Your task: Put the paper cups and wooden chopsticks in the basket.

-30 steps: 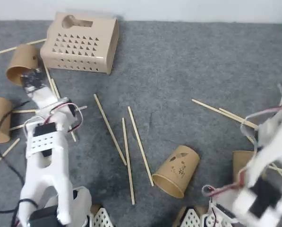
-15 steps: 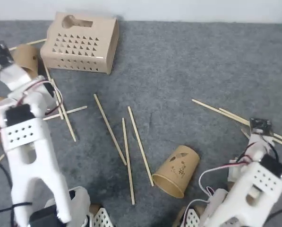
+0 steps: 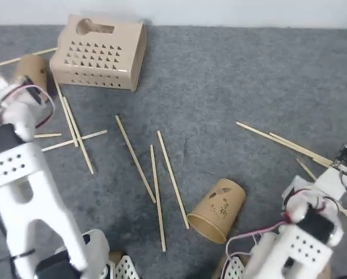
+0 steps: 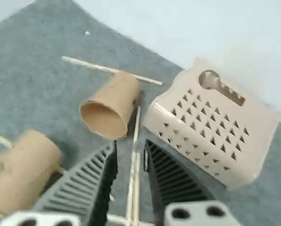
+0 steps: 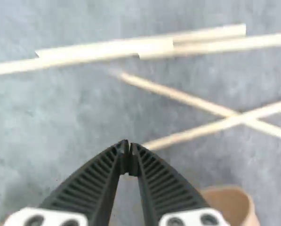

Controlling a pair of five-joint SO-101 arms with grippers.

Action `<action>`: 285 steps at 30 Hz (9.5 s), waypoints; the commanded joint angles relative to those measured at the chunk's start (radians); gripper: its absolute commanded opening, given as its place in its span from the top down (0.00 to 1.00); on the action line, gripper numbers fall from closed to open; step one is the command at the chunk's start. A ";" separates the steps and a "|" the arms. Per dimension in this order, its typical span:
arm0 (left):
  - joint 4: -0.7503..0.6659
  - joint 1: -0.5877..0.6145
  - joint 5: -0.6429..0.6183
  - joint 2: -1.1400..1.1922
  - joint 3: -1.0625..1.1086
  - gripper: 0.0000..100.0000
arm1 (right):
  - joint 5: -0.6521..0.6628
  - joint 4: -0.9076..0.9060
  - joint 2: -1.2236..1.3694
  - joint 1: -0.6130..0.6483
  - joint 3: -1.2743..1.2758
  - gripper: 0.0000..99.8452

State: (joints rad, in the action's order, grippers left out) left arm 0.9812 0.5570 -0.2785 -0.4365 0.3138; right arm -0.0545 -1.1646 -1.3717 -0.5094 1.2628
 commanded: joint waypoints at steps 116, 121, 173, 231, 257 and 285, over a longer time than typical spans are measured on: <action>0.634 -0.381 -0.448 1.748 -1.997 0.75 | 0.115 0.035 -0.134 0.102 0.161 0.99; 0.575 -0.414 -0.554 1.751 -1.992 0.74 | 0.161 0.013 -0.136 0.102 0.158 0.99; 0.776 -0.508 -0.209 1.544 -1.995 0.88 | 0.169 0.012 -0.136 0.104 0.166 0.99; -0.812 -0.539 -0.423 0.580 0.193 0.81 | 0.172 0.012 -0.136 0.140 0.176 0.99; -1.201 -0.589 -0.499 0.905 -0.012 0.96 | 0.198 0.012 -0.136 0.140 0.176 0.99; -0.723 -0.542 -0.499 0.238 0.124 0.98 | 0.198 0.012 -0.136 0.137 0.176 0.99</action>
State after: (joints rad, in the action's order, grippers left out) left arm 0.0683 -0.0138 -0.7741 -0.0898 0.4826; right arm 0.1297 -1.1492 -1.4975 -0.3759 1.4469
